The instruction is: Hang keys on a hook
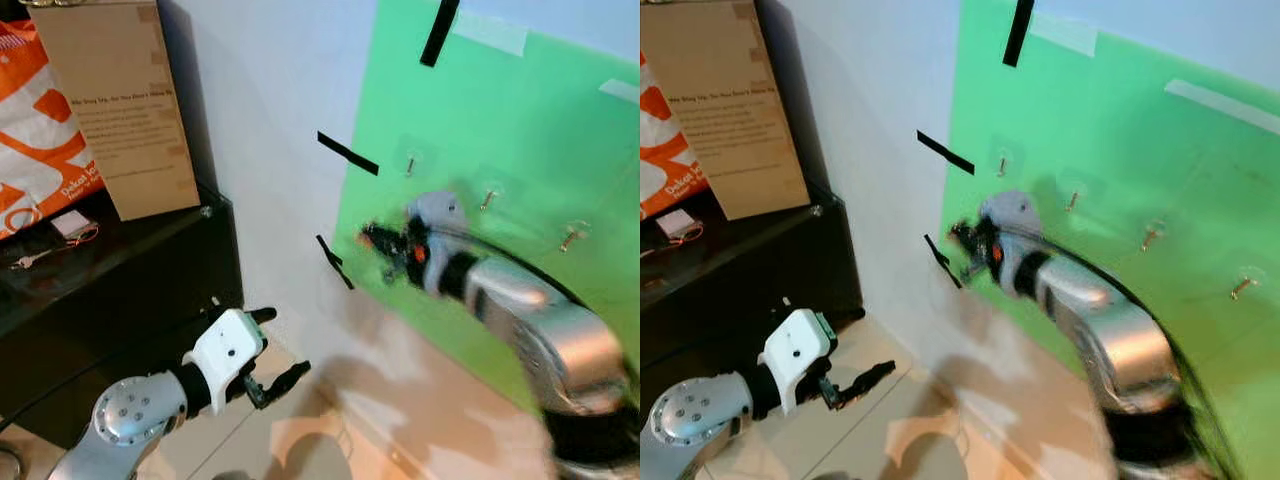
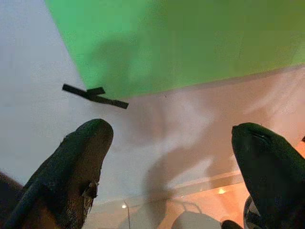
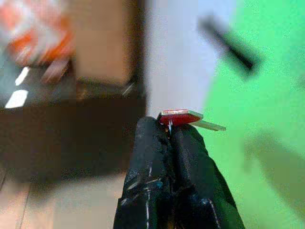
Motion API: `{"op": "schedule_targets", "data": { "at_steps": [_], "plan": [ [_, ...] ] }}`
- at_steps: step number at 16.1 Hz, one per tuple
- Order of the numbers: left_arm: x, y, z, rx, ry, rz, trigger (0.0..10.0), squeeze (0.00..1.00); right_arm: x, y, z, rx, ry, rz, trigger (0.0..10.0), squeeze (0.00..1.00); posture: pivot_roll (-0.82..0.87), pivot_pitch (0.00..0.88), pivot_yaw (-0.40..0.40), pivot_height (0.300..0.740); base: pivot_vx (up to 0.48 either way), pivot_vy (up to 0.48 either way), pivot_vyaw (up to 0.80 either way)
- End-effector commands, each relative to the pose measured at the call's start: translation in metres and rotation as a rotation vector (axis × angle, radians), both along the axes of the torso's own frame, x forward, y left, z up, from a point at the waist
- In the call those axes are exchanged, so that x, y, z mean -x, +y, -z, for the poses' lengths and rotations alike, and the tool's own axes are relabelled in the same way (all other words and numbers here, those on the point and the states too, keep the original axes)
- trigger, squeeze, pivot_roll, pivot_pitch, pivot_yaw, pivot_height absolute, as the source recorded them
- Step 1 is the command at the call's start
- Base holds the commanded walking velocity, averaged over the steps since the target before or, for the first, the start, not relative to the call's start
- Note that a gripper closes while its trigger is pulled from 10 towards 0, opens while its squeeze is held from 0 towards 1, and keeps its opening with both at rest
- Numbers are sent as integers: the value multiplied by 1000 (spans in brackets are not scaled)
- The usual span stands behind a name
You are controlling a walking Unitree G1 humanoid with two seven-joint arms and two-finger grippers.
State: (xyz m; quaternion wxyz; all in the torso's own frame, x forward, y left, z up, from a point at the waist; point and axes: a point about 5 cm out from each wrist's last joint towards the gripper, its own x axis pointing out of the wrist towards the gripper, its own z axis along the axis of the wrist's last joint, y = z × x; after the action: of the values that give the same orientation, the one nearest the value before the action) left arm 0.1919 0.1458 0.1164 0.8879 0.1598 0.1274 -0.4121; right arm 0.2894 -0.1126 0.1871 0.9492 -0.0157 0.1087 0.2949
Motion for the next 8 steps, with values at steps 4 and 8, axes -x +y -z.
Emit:
{"op": "schedule_targets", "data": {
  "at_steps": [4,8],
  "plan": [
    [-4,-6,-5,11,-42,0,10000,0,-19,-11,-8,-136,13,218,10000,0,21,0,-82,740,0,0,0],
    [-7,-12,-4,34,-50,-2,10000,0,-27,-23,-13,-190,15,315,10000,0,12,0,-97,740,0,0,0]
  ]
}}
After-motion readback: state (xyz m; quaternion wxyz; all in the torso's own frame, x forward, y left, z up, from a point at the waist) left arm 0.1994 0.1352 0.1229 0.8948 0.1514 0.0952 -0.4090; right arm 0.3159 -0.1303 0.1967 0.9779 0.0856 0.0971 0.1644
